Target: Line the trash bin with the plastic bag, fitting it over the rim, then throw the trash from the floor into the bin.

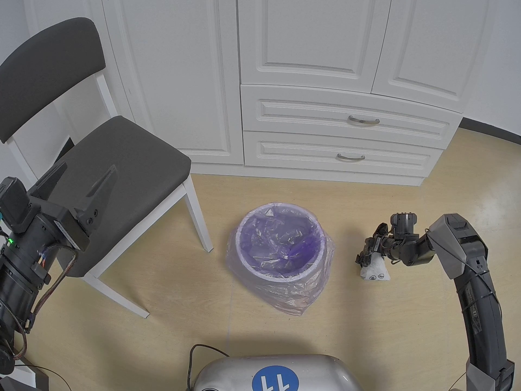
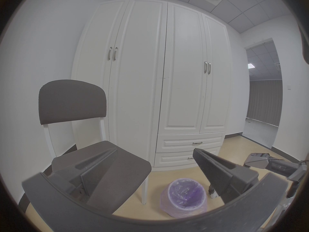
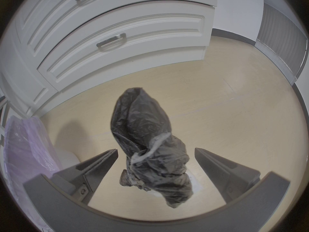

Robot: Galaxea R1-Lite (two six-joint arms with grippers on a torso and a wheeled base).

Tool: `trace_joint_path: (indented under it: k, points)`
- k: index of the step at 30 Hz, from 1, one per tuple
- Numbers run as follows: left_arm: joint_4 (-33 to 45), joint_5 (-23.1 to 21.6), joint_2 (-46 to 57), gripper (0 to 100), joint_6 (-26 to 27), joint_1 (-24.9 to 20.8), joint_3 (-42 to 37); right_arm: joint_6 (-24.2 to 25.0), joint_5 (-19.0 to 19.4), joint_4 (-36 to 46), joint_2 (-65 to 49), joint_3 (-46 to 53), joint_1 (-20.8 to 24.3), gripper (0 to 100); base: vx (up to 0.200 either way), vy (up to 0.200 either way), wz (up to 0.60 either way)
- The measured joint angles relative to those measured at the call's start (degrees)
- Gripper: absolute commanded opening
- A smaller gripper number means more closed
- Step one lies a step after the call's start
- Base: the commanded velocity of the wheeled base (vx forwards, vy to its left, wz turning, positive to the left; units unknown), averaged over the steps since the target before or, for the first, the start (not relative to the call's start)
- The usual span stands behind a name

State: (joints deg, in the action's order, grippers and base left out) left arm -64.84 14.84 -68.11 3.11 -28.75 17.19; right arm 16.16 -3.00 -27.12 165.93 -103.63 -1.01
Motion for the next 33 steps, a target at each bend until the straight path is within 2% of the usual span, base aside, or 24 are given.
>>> trace_joint_path:
  k: [5, 11, 12, 25, 29, 33]
  points:
    - [0.04, 0.05, -0.09, 100, -0.05, 0.04, -0.11, 0.37, -0.04, -3.77, 1.16, -0.65, 0.16, 100, 0.0, 0.0, 0.0]
    - [0.02, 0.0, -0.22, 100, -0.02, -0.05, -0.22, 0.3, -0.22, -4.07, 1.85, -0.76, 0.27, 100, 0.0, 0.0, 0.0]
    - [0.04, 0.0, -0.22, 100, -0.02, -0.06, -0.22, 0.3, -0.22, -4.1, 1.91, -0.76, 0.3, 0, 0.0, 0.0, 0.0]
    - [0.0, 0.0, -0.22, 100, 1.49, -0.06, -0.94, -0.02, -0.83, -4.27, 0.98, 1.34, -0.3, 0, 0.0, 0.0, 0.0]
    - [-0.09, -0.01, -0.11, 100, 2.13, -0.06, -0.96, -1.01, -0.52, -4.51, -2.89, 6.97, -1.0, 0, 0.0, 0.0, 0.0]
    - [-0.22, -0.01, 0.06, 100, 2.85, -0.06, -0.85, -4.07, 1.12, -5.94, -10.03, 16.92, -1.74, 0, 0.0, 0.0, 0.0]
